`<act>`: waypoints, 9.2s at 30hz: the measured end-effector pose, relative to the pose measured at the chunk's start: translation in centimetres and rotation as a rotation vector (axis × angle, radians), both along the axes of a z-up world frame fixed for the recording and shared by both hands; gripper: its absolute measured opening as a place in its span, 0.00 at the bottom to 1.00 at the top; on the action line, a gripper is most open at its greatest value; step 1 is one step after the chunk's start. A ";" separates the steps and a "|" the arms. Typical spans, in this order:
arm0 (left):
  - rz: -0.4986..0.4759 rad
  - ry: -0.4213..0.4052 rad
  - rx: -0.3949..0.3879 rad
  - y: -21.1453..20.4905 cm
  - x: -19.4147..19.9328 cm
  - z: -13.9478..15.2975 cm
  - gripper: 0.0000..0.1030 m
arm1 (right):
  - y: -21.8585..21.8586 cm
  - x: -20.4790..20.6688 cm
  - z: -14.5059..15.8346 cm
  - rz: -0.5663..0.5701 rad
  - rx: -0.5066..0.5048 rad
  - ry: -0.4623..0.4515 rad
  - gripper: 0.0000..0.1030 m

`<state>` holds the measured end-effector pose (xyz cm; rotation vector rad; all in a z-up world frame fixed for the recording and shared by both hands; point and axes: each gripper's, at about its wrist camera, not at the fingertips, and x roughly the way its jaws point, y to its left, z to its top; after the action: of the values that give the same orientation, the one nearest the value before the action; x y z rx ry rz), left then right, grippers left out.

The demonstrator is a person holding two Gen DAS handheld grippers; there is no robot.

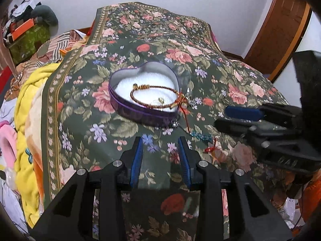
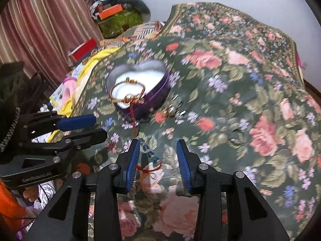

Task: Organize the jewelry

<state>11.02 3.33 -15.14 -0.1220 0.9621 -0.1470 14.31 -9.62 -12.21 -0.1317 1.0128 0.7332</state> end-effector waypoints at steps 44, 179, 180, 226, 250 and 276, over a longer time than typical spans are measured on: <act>0.014 0.044 -0.075 -3.6 5.0 -2.5 0.27 | -4.6 0.7 0.2 -0.118 0.018 -0.085 0.07; 0.045 -0.213 0.051 -1.1 1.6 8.8 0.28 | -6.7 2.6 8.9 -0.157 0.064 -0.224 0.20; 0.037 -0.203 0.050 -1.5 1.5 8.5 0.28 | -7.1 2.5 8.8 -0.162 0.059 -0.218 0.20; 0.013 0.013 0.058 -5.6 7.7 -3.0 0.17 | -6.5 5.6 -1.6 -0.116 -0.049 0.057 0.31; 0.017 -0.052 0.010 -4.6 3.8 1.1 0.08 | -6.1 4.0 2.2 -0.133 0.003 -0.049 0.17; 0.137 -0.301 0.049 1.4 1.3 11.2 0.08 | -0.3 2.5 11.1 -0.055 0.178 -0.249 0.17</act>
<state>12.31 4.69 -3.91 -0.1167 0.6539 -0.0145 16.77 -9.89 -1.12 -0.0390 0.7079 0.7336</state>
